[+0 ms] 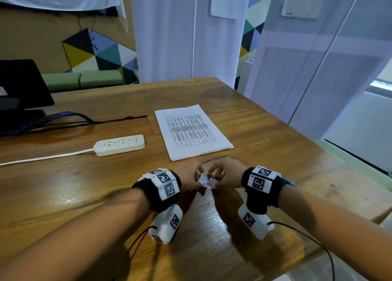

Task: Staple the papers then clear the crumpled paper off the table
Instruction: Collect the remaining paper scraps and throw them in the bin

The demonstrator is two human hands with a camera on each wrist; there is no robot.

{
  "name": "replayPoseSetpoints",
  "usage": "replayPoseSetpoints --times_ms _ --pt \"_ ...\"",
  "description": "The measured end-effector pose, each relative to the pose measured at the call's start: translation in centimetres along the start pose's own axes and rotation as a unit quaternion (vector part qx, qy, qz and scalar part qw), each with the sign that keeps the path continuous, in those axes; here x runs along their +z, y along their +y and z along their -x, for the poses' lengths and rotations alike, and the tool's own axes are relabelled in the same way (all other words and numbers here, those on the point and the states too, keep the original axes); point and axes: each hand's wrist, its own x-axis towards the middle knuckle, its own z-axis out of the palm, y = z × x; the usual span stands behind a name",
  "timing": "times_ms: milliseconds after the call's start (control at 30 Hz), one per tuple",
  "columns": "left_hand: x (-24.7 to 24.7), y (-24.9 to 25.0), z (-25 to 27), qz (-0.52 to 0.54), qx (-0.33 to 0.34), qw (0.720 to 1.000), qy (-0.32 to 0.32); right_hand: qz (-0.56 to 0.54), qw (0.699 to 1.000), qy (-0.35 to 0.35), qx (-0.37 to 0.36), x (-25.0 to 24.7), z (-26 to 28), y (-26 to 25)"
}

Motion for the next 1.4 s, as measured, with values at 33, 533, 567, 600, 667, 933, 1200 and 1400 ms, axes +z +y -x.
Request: replayPoseSetpoints --times_ms 33,533,567,600,667,933,1200,1400 --pt "-0.1 0.2 -0.2 0.019 -0.003 1.000 0.003 -0.012 1.000 -0.009 -0.005 0.1 -0.2 -0.3" --pt "-1.7 -4.1 3.2 0.070 -0.041 0.997 0.008 0.068 0.996 0.013 -0.056 1.1 1.0 -2.0" --pt "-1.7 -4.0 3.2 0.063 -0.036 0.997 0.008 0.056 0.997 0.023 -0.047 0.9 1.2 -1.4" --pt "-1.6 -3.8 3.3 0.053 -0.029 0.998 0.009 0.041 0.998 0.032 -0.036 0.8 1.4 -0.9" --pt "-1.3 -3.1 3.2 0.031 -0.015 0.999 0.008 -0.001 0.998 0.057 -0.016 0.3 1.6 0.2" --pt "-0.3 -0.2 1.3 -0.018 0.017 1.000 -0.002 -0.093 0.989 0.116 0.005 -2.6 6.0 3.7" --pt "-0.2 3.3 -2.6 -0.064 0.035 0.997 0.036 -0.112 0.984 0.139 0.009 -1.9 10.2 5.6" --pt "0.5 4.0 -3.7 -0.092 0.016 0.995 0.046 -0.124 0.984 0.130 0.009 -1.4 9.2 6.2"
